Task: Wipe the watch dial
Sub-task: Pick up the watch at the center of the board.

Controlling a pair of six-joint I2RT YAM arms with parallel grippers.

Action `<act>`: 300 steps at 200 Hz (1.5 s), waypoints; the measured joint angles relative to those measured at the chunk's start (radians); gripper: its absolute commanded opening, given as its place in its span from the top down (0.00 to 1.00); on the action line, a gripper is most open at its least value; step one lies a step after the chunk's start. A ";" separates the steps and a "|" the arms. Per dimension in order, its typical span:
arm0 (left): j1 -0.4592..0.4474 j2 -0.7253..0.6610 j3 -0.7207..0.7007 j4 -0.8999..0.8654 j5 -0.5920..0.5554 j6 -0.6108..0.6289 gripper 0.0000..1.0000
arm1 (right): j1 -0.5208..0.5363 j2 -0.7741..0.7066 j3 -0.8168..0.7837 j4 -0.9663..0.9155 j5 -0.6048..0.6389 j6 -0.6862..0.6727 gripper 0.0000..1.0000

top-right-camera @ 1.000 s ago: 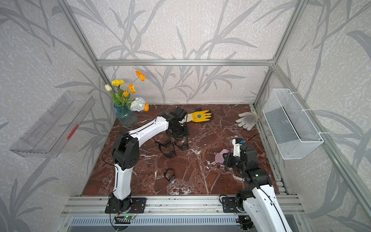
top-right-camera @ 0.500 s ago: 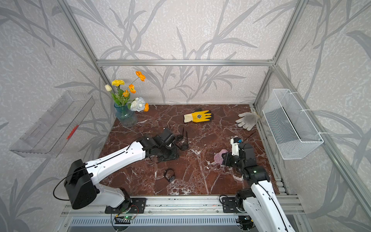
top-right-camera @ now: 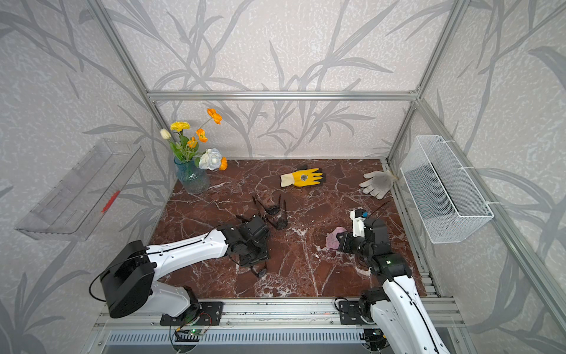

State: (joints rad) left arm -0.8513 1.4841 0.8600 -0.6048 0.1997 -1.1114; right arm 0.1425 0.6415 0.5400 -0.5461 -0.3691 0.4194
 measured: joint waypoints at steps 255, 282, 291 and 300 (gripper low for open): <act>-0.053 0.116 -0.007 0.074 0.032 0.031 0.85 | 0.000 -0.022 -0.010 -0.009 0.003 -0.001 1.00; -0.053 0.108 -0.019 0.090 0.037 0.029 0.87 | 0.000 -0.022 -0.010 -0.011 0.006 -0.001 1.00; -0.054 0.106 -0.023 0.094 0.037 0.027 0.87 | 0.000 -0.022 -0.010 -0.012 0.008 -0.001 1.00; -0.055 0.103 -0.027 0.100 0.037 0.026 0.88 | 0.000 -0.022 -0.010 -0.013 0.010 -0.001 1.00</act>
State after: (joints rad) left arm -0.9062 1.5867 0.8326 -0.5053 0.2367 -1.0855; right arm 0.1425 0.6197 0.5297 -0.5587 -0.3592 0.4187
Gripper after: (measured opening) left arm 0.130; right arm 0.053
